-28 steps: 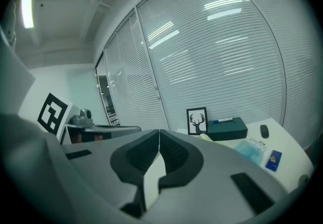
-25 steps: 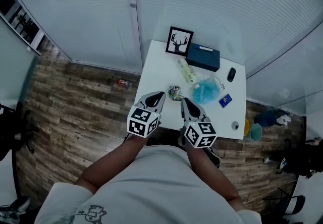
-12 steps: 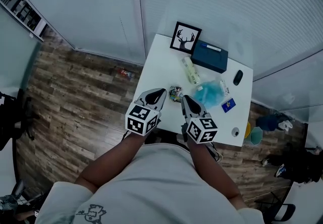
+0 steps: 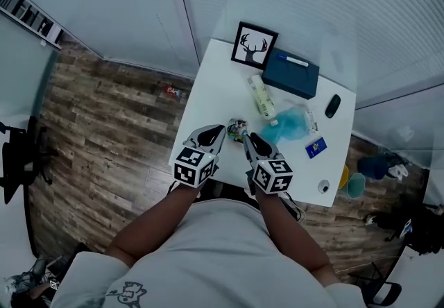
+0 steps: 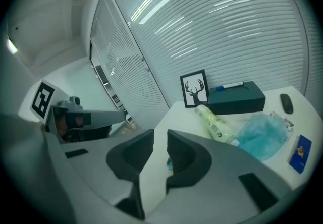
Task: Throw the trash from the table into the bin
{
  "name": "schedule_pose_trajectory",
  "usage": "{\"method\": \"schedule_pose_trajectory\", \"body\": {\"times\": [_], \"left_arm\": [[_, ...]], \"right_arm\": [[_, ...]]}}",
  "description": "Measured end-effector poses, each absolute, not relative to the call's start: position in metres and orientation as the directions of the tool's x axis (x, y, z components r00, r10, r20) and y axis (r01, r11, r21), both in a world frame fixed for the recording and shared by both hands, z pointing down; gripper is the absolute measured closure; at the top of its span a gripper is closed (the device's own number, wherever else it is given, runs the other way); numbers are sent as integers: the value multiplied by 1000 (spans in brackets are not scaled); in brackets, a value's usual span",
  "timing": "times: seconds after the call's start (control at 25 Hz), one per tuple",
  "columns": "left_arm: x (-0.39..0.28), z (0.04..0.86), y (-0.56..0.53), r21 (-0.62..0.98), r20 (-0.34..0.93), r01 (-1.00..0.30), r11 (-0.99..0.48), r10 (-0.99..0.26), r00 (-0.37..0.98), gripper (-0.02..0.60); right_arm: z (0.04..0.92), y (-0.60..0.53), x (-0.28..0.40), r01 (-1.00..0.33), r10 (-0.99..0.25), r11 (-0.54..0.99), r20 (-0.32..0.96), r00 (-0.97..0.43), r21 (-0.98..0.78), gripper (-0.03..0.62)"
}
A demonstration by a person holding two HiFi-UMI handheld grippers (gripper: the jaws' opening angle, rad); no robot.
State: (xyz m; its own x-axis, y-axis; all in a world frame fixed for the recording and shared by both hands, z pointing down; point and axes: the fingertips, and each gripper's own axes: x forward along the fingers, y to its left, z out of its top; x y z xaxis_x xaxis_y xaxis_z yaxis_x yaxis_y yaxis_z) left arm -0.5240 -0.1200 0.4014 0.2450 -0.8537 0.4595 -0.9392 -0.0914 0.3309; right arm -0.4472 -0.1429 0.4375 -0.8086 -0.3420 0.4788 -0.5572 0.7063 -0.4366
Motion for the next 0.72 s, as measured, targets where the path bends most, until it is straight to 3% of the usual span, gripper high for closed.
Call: {"method": "schedule_pose_trajectory", "body": {"times": [0.4,0.72], "left_arm": [[-526,449,-129,367,528,-930,-3,-823,210,574],[-527,475,-128,387,563,-921,45,-803,197,575]], "right_arm": [[515,-160,-461,-546,-225,719,599,-768,-430,455],[567,-159,-469,-543,-146,716,668,-730,-438,436]]}}
